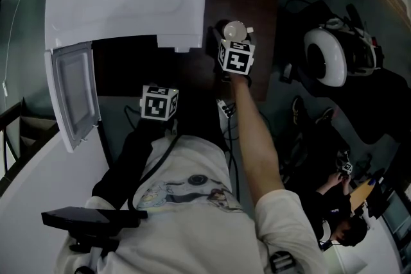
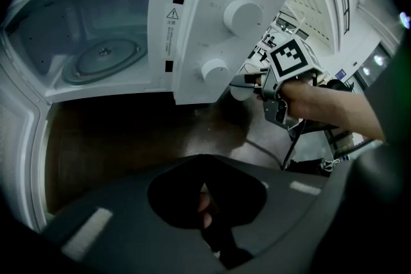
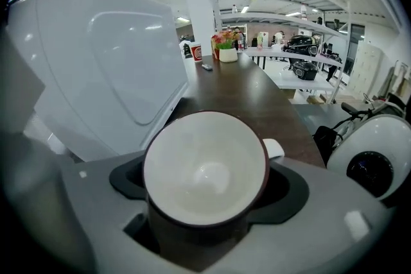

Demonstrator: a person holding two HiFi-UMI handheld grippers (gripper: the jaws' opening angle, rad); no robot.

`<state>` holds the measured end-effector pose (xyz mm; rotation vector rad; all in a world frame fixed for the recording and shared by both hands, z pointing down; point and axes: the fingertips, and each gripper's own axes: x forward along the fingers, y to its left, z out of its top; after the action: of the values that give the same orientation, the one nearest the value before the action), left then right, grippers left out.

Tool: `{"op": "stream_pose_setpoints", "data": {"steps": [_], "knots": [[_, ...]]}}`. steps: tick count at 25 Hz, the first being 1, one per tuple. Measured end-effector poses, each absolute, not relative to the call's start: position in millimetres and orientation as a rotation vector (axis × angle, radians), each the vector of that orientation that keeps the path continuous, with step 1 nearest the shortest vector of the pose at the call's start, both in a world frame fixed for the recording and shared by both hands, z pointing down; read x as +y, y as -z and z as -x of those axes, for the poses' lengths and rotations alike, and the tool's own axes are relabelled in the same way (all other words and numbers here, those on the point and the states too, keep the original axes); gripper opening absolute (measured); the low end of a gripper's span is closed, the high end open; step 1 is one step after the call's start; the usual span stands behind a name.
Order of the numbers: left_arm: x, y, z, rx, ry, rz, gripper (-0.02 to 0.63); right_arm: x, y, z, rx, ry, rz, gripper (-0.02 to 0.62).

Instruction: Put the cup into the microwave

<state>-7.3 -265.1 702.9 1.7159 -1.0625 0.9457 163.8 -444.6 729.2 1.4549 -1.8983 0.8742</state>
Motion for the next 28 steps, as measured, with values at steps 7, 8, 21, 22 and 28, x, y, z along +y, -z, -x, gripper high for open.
{"op": "stream_pose_setpoints", "data": {"steps": [7,8,21,22,28], "knots": [[-261,-702,6,-1.062,-0.955,-1.717,0.0,-433,-726,-162,-1.942,-0.818,-1.42,0.433],[-261,-701,6,-1.064,-0.954,-1.721,0.0,-430,-725,-162,-1.947,-0.812,-1.418,0.433],[-260,-688,12,-1.09,-0.92,-1.782,0.0,-364,-670,-143,-2.018,-0.784,-1.433,0.431],[-260,-688,15,-1.097,-0.912,-1.782,0.0,-358,-664,-137,-2.028,-0.779,-1.426,0.431],[-264,-678,23,-1.136,-0.858,-1.834,0.0,-324,-629,-107,-2.087,-0.741,-1.394,0.431]]}}
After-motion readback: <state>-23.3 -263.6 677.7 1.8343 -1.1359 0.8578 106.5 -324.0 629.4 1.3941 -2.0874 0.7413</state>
